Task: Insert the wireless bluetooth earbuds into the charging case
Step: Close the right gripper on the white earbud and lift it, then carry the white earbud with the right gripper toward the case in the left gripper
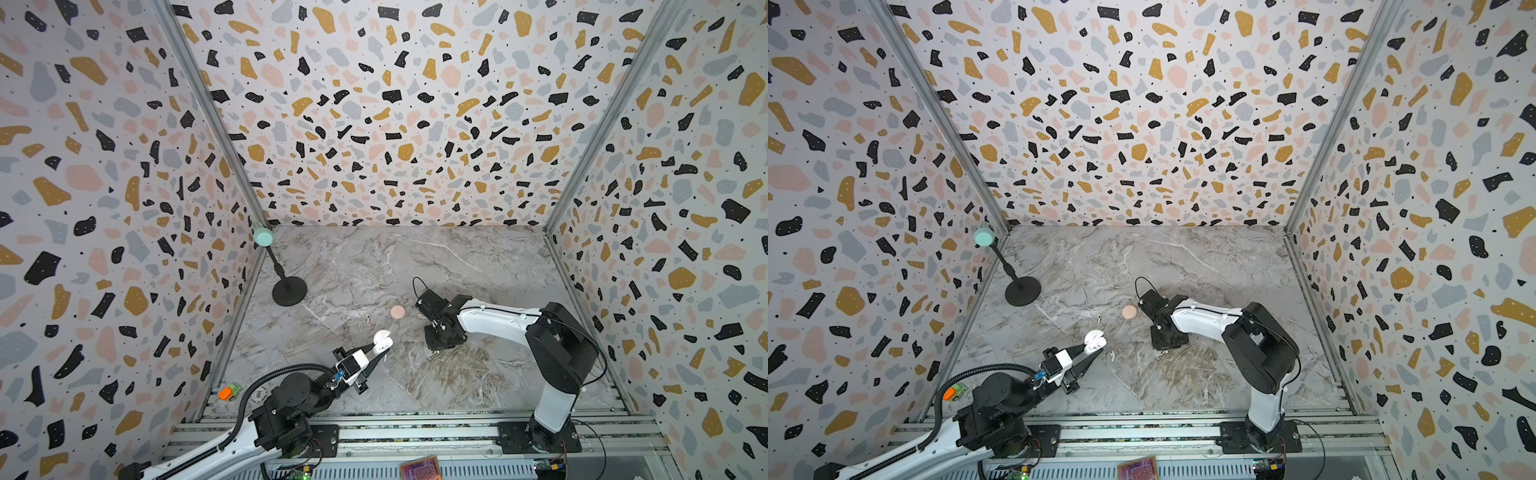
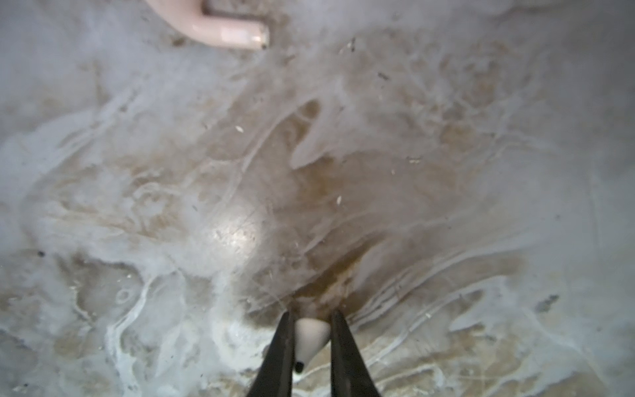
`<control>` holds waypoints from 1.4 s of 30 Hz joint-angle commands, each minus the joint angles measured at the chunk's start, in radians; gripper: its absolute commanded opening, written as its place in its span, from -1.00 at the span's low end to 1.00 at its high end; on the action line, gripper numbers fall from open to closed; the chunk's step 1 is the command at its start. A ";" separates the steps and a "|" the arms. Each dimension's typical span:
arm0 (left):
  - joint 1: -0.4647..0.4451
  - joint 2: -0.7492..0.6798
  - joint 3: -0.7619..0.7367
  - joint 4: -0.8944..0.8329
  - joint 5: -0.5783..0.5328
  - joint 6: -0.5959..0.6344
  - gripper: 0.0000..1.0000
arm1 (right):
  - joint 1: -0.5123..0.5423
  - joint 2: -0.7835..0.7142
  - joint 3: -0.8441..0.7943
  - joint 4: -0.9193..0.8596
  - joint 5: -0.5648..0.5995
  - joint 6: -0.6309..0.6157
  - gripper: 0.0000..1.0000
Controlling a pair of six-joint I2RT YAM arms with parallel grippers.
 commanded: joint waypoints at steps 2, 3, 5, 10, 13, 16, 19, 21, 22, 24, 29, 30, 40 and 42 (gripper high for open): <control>-0.005 -0.009 -0.009 0.030 0.011 0.017 -1.00 | 0.006 -0.014 -0.039 0.021 -0.009 0.018 -0.88; -0.005 -0.009 -0.009 0.030 0.011 0.016 -1.00 | 0.006 -0.020 -0.041 0.023 -0.008 0.017 -0.93; -0.005 -0.007 -0.008 0.030 0.011 0.016 -1.00 | 0.006 -0.033 -0.043 0.024 -0.005 0.017 -1.00; -0.005 -0.005 -0.007 0.030 0.011 0.016 -1.00 | 0.006 -0.061 -0.048 0.037 -0.007 0.015 -1.00; -0.005 -0.006 -0.008 0.030 0.011 0.016 -1.00 | 0.007 -0.091 -0.052 0.044 -0.006 0.016 -1.00; -0.005 -0.003 -0.008 0.030 0.012 0.016 -1.00 | 0.007 -0.126 -0.060 0.052 -0.007 0.011 -1.00; -0.005 0.002 -0.007 0.032 0.013 0.016 -1.00 | 0.006 -0.163 -0.063 0.056 -0.007 0.004 -1.00; -0.005 0.005 -0.007 0.032 0.014 0.016 -1.00 | 0.008 -0.188 -0.066 0.061 -0.009 -0.001 -1.00; -0.005 0.006 -0.007 0.032 0.014 0.016 -1.00 | 0.008 -0.204 -0.069 0.065 -0.009 -0.005 -1.00; -0.005 0.010 -0.007 0.032 0.016 0.016 -1.00 | 0.011 -0.235 -0.075 0.078 -0.015 -0.011 -1.00; -0.005 0.018 -0.007 0.033 0.016 0.016 -1.00 | 0.023 -0.326 -0.088 0.125 -0.057 -0.033 -1.00; -0.005 0.019 -0.007 0.035 0.016 0.016 -1.00 | 0.028 -0.346 -0.093 0.140 -0.071 -0.038 -1.00; -0.006 0.043 -0.005 0.039 0.023 0.012 -1.00 | 0.127 -0.554 -0.099 0.273 -0.094 -0.080 -1.00; -0.005 0.046 -0.005 0.039 0.023 0.011 -1.00 | 0.149 -0.584 -0.095 0.295 -0.090 -0.088 -1.00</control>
